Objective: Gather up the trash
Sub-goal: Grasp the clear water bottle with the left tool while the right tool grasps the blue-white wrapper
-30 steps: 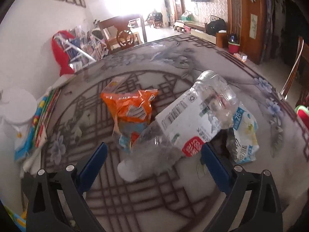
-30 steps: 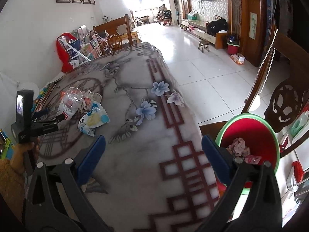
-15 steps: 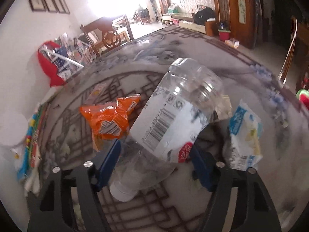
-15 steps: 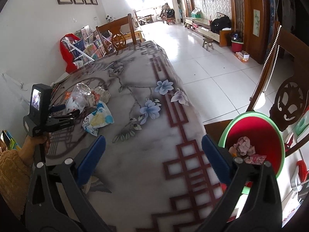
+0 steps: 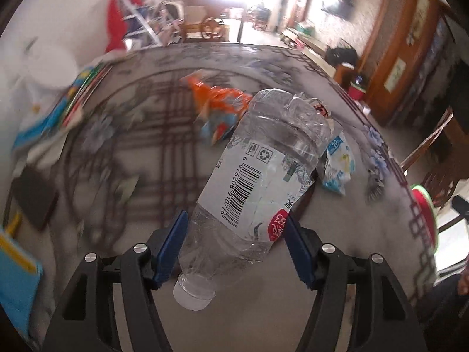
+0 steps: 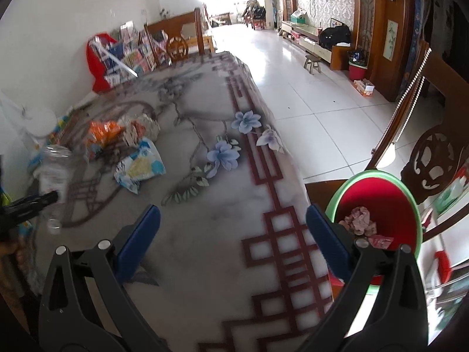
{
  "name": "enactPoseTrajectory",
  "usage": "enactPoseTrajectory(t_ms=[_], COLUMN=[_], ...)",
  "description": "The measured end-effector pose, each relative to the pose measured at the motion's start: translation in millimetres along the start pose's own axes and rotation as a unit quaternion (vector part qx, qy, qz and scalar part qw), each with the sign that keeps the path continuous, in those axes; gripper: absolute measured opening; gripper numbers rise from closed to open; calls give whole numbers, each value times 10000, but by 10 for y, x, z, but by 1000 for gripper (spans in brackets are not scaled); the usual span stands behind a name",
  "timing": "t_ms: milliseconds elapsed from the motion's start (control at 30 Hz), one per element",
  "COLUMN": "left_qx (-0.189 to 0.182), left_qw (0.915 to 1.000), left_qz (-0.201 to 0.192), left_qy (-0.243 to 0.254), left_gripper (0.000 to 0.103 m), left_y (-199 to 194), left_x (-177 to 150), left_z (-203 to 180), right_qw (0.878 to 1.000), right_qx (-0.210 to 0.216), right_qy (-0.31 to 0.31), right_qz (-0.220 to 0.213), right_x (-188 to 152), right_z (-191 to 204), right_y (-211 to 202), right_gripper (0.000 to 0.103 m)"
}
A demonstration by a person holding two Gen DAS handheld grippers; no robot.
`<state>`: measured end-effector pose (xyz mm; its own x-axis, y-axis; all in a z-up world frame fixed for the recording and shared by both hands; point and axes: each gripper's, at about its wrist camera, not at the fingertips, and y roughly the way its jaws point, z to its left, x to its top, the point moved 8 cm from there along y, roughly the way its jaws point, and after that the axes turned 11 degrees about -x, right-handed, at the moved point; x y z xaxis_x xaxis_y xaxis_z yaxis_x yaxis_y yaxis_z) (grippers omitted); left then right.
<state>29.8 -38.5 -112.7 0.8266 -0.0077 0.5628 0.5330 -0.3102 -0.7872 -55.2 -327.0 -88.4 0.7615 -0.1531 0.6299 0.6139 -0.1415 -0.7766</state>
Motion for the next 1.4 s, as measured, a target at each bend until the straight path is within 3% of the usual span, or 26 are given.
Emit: enactPoseTrajectory(t_ms=[233, 500, 733, 833, 1000, 1100, 1200, 1333, 1400], left_qx=[-48, -75, -435, -423, -398, -373, -400, -331, -265], left_qw=[9996, 9986, 9915, 9912, 9921, 9917, 9905, 9901, 9901], left_qz=[-176, -74, 126, 82, 20, 50, 53, 56, 25], left_qy=[-222, -523, -1221, -1251, -1192, -1228, -1315, -1360, -1375], left_gripper=[63, 64, 66, 67, 81, 82, 82, 82, 82], left_y=[-43, 48, 215, 221, 224, 266, 268, 310, 319], left_x=[-62, -154, -258, -238, -191, -179, -195, -209, -206], left_z=[100, 271, 426, 429, 399, 429, 469, 504, 527], right_qw=[9967, 9920, 9921, 9912, 9881, 9869, 9873, 9862, 9861], right_qx=[595, 864, 620, 452, 101, -36, -13, -51, 112], right_qy=[224, 251, -297, -408, -584, -553, -560, -944, -940], right_qz=[510, 882, 1051, 1178, 1421, 1515, 1489, 1357, 1367], right_x=[-6, 157, 273, 284, 241, 204, 195, 195, 171], right_z=[377, 979, 1614, 1798, 1935, 1925, 1923, 1975, 1997], right_y=[231, 566, 943, 1112, 1327, 1398, 1386, 1331, 1274], right_gripper=[98, 98, 98, 98, 98, 97, 85, 42, 40])
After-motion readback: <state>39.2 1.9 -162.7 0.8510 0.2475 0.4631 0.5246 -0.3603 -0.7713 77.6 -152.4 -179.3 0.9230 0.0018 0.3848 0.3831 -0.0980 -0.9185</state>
